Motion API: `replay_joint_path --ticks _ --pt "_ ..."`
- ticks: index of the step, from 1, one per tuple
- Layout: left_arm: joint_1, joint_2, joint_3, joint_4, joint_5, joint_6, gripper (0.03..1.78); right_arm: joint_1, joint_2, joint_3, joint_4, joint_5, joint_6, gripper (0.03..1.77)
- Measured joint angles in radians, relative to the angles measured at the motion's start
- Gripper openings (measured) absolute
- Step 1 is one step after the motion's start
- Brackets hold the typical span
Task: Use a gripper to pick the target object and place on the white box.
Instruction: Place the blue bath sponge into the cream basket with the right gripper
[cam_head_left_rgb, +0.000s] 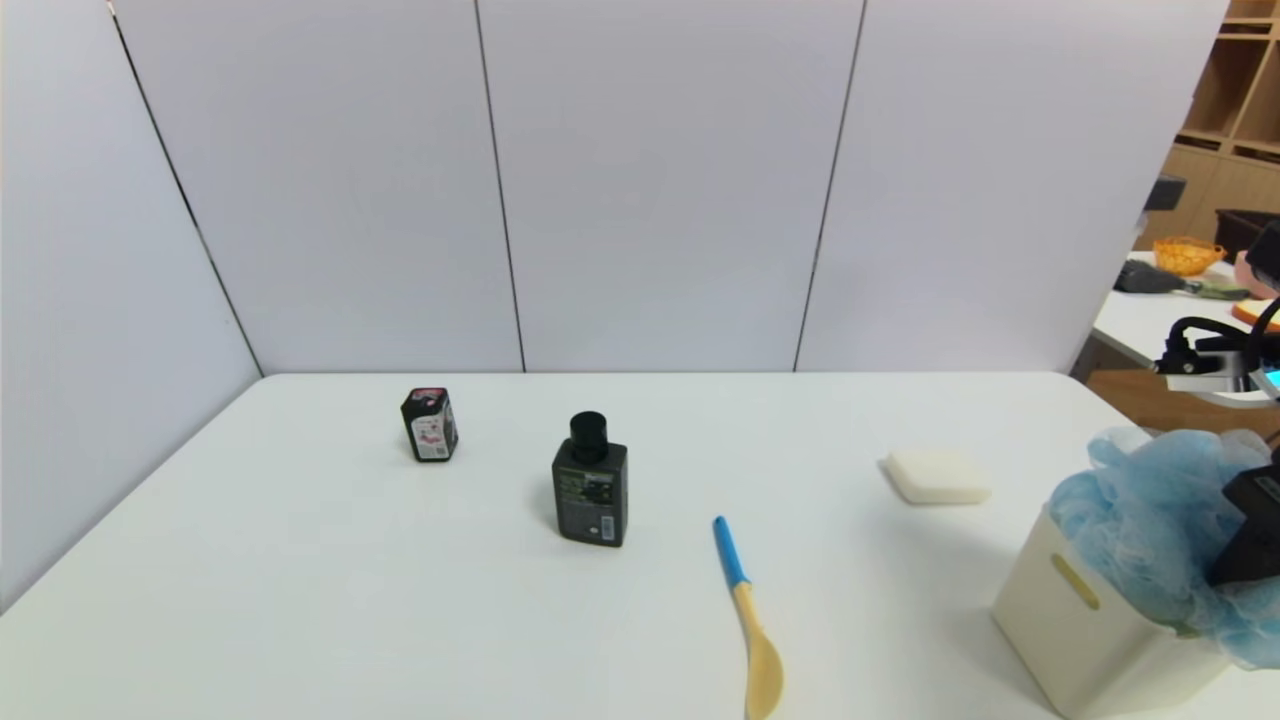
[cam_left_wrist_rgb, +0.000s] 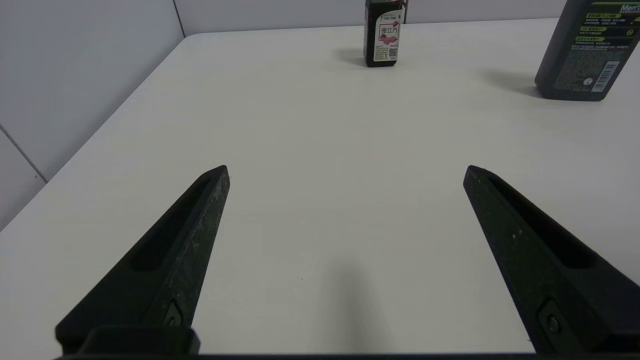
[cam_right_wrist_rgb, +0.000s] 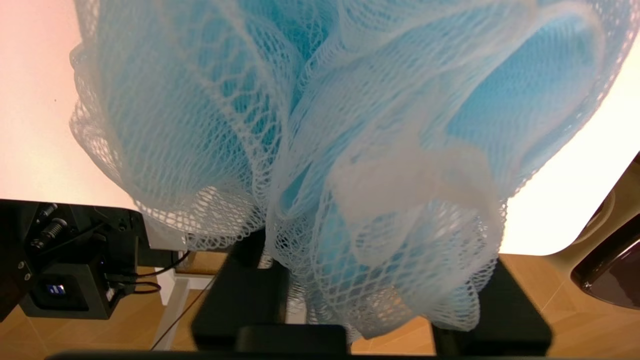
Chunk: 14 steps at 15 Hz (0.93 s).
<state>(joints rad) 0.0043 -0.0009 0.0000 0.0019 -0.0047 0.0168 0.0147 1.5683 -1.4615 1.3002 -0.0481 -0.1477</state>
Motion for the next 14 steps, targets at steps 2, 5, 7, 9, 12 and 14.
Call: replay_joint_path --ticks 2,5,7,9,12,14 --pt "0.0 0.0 0.0 0.0 0.0 0.0 1.69 0.003 0.0 0.003 -0.001 0.0 0.0 1.02" --pt "0.0 0.0 0.0 0.0 0.0 0.0 1.69 0.003 0.0 0.004 -0.002 0.001 0.0 1.24" --pt "0.0 0.0 0.0 0.0 0.0 0.0 1.69 0.003 -0.003 0.004 -0.009 0.0 0.0 1.35" --pt "0.0 0.0 0.0 0.0 0.0 0.0 1.69 0.003 -0.01 0.003 -0.01 0.001 -0.005 1.43" --pt "0.0 0.0 0.0 0.0 0.0 0.0 1.69 0.012 -0.03 0.0 -0.012 0.001 -0.007 1.52" --pt "0.0 0.0 0.0 0.0 0.0 0.0 1.69 0.015 -0.047 -0.001 -0.022 0.001 -0.009 1.56"
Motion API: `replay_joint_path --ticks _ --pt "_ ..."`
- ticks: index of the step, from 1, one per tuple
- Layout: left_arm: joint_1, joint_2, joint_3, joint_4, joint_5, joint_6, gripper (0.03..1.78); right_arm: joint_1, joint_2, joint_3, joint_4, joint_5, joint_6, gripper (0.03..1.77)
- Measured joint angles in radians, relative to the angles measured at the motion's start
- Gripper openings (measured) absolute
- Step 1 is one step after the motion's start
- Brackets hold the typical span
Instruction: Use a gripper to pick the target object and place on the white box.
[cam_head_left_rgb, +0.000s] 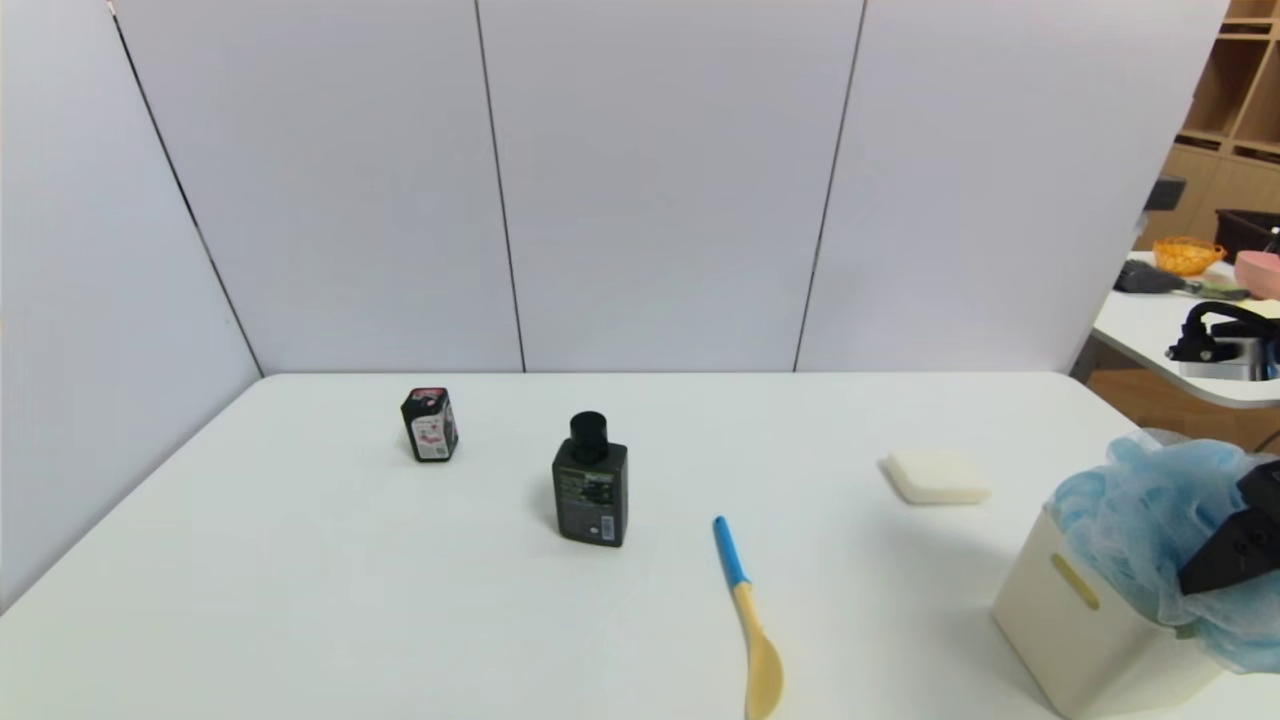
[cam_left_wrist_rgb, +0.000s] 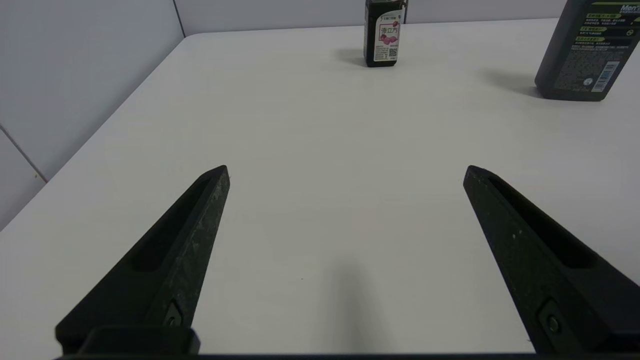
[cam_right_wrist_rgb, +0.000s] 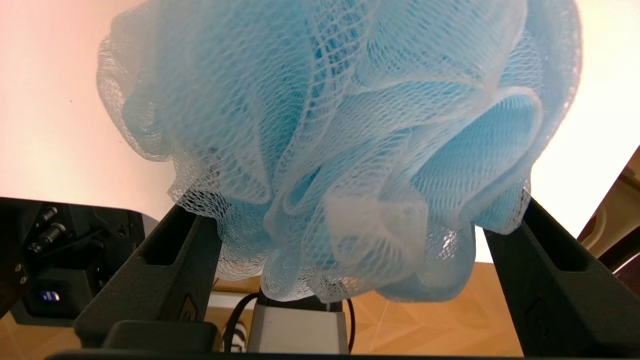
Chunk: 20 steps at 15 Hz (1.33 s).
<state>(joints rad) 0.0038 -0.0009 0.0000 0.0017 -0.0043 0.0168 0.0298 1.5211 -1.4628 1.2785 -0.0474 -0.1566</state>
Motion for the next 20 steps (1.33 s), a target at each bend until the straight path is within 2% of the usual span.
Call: replay_joint_path --ticks 16,20 --pt "0.0 0.0 0.0 0.0 0.0 0.0 1.69 0.006 -0.164 0.01 -0.157 0.0 -0.002 1.69" --pt "0.0 0.0 0.0 0.0 0.0 0.0 1.69 0.012 -0.222 0.011 -0.278 0.0 -0.004 1.69"
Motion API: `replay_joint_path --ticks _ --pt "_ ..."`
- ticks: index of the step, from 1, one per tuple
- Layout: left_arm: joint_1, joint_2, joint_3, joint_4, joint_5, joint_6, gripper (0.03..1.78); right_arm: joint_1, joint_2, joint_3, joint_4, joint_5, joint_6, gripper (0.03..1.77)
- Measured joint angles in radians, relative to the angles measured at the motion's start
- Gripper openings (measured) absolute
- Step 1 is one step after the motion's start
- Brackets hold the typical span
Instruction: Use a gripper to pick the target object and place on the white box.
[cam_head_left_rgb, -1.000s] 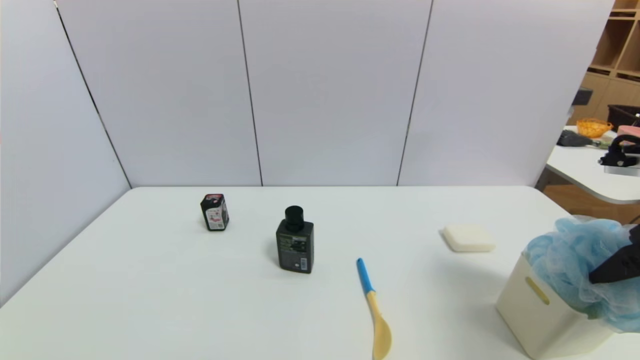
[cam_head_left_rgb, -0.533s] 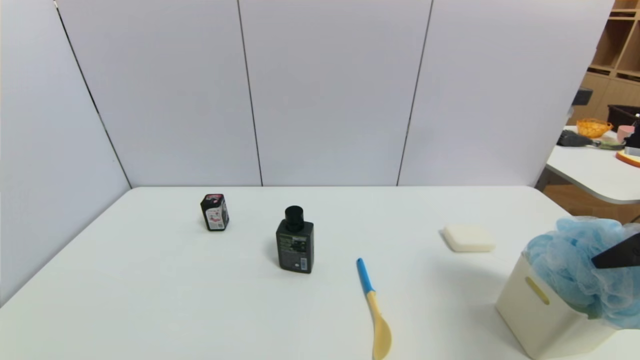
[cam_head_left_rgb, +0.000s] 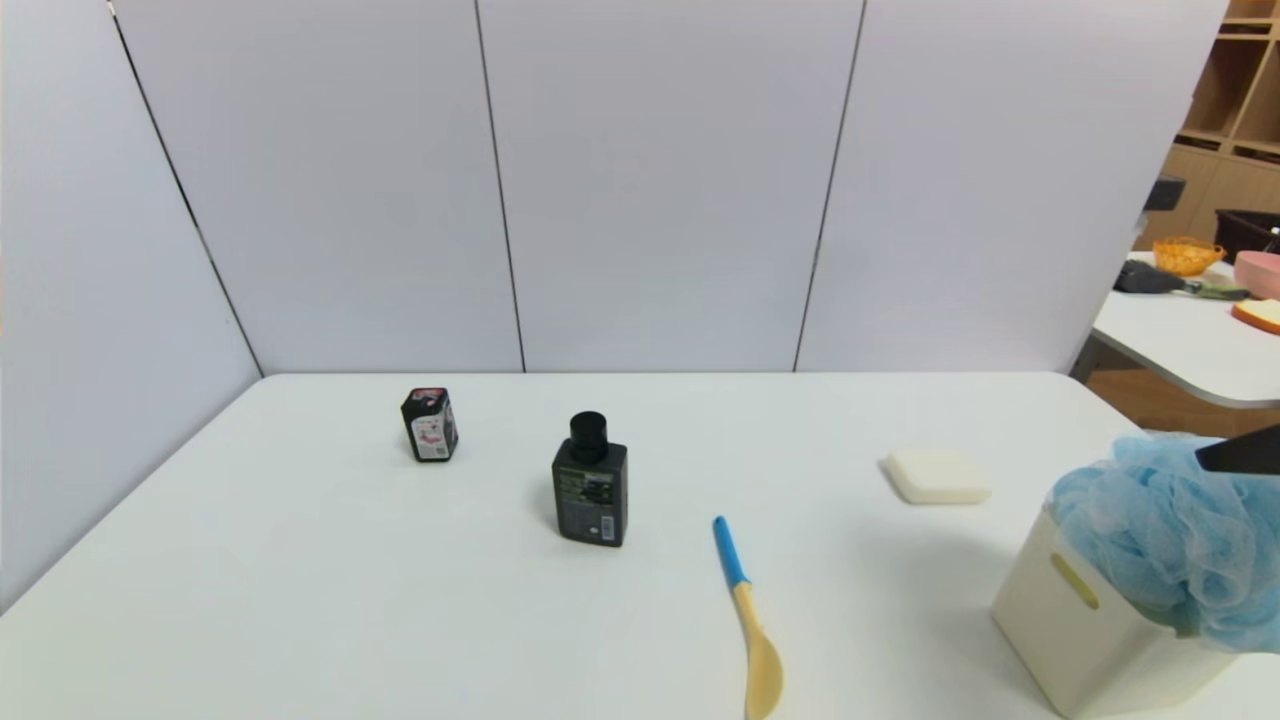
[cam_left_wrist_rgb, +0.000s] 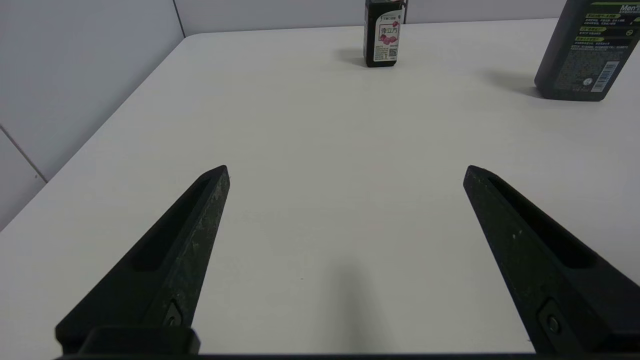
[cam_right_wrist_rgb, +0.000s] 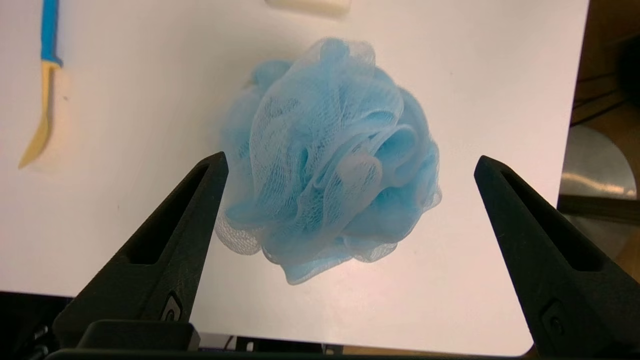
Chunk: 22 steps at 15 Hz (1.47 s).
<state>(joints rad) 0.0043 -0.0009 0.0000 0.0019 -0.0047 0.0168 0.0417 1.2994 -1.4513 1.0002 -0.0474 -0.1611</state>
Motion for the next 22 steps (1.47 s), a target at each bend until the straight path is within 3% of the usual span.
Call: replay_joint_path --ticks 7,10,17,20,22 --pt "0.0 0.0 0.0 0.0 0.0 0.0 1.69 0.008 -0.11 0.003 -0.236 0.001 0.001 1.69" --pt "0.0 0.0 0.0 0.0 0.0 0.0 1.69 0.01 -0.194 0.017 -0.357 0.0 -0.04 1.69" --pt "0.0 0.0 0.0 0.0 0.0 0.0 1.69 0.01 -0.507 0.124 -0.386 -0.004 -0.051 1.69" --pt "0.0 0.0 0.0 0.0 0.0 0.0 1.69 0.012 -0.73 0.289 -0.388 -0.004 -0.042 1.69" --pt "0.0 0.0 0.0 0.0 0.0 0.0 1.69 0.018 -0.882 0.419 -0.385 -0.018 0.009 1.69"
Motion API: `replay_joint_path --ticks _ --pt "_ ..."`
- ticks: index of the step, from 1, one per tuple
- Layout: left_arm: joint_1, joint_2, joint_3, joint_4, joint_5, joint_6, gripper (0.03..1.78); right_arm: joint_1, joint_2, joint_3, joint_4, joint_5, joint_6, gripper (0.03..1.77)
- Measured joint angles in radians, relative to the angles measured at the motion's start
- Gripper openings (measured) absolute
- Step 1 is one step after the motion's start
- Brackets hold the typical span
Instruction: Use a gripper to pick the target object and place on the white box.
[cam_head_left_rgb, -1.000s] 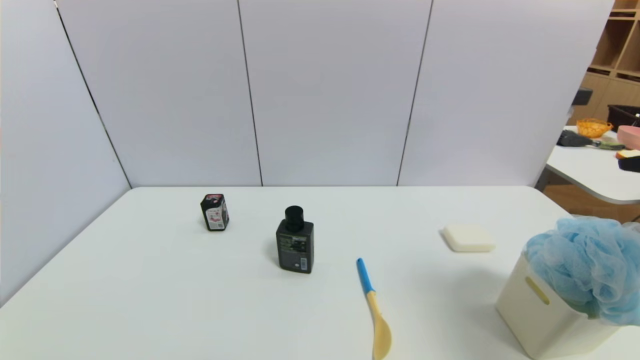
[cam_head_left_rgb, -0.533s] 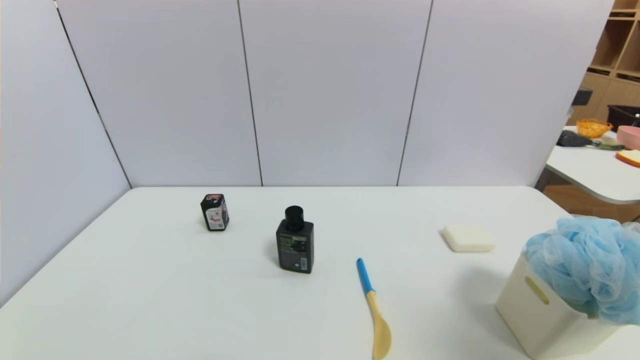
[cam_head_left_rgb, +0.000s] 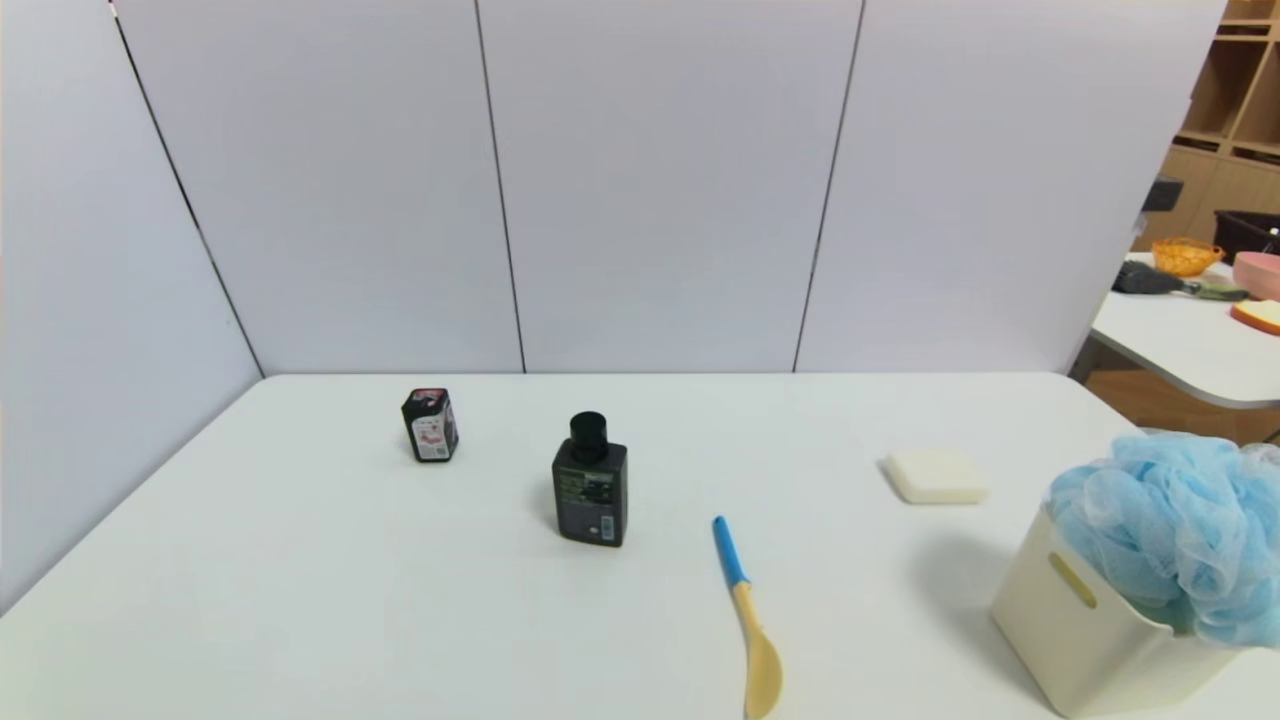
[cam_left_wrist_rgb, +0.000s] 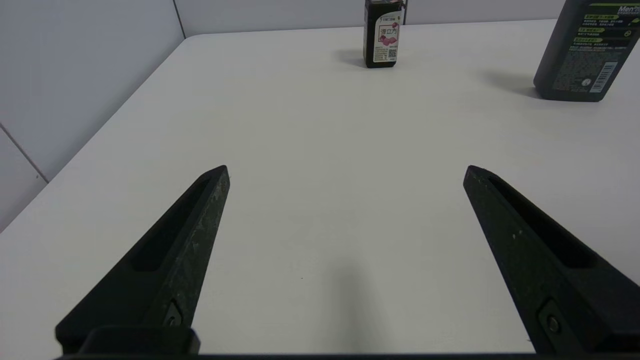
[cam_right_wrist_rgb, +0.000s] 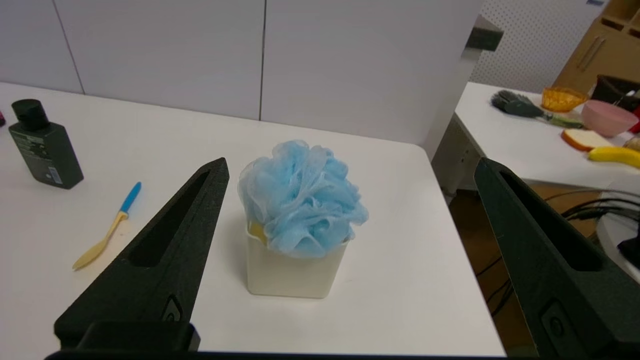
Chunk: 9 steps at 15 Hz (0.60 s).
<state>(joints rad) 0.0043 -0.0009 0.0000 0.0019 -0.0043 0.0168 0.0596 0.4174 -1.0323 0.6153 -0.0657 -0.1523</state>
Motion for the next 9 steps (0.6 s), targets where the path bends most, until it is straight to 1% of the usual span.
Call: replay_joint_path --ticks 2,3,5,7,9 --pt "0.0 0.0 0.0 0.0 0.0 0.0 1.69 0.003 -0.079 0.084 0.007 -0.022 0.093 1.69" --pt "0.0 0.0 0.0 0.0 0.0 0.0 1.69 0.005 -0.103 0.099 0.009 -0.019 0.108 1.69" --pt "0.0 0.0 0.0 0.0 0.0 0.0 1.69 -0.017 -0.126 0.091 0.007 0.005 0.11 1.69" --pt "0.0 0.0 0.0 0.0 0.0 0.0 1.69 -0.046 -0.146 0.084 0.001 0.063 0.109 1.69" --pt "0.0 0.0 0.0 0.0 0.0 0.0 1.69 -0.058 -0.185 0.097 -0.027 0.083 0.088 1.69"
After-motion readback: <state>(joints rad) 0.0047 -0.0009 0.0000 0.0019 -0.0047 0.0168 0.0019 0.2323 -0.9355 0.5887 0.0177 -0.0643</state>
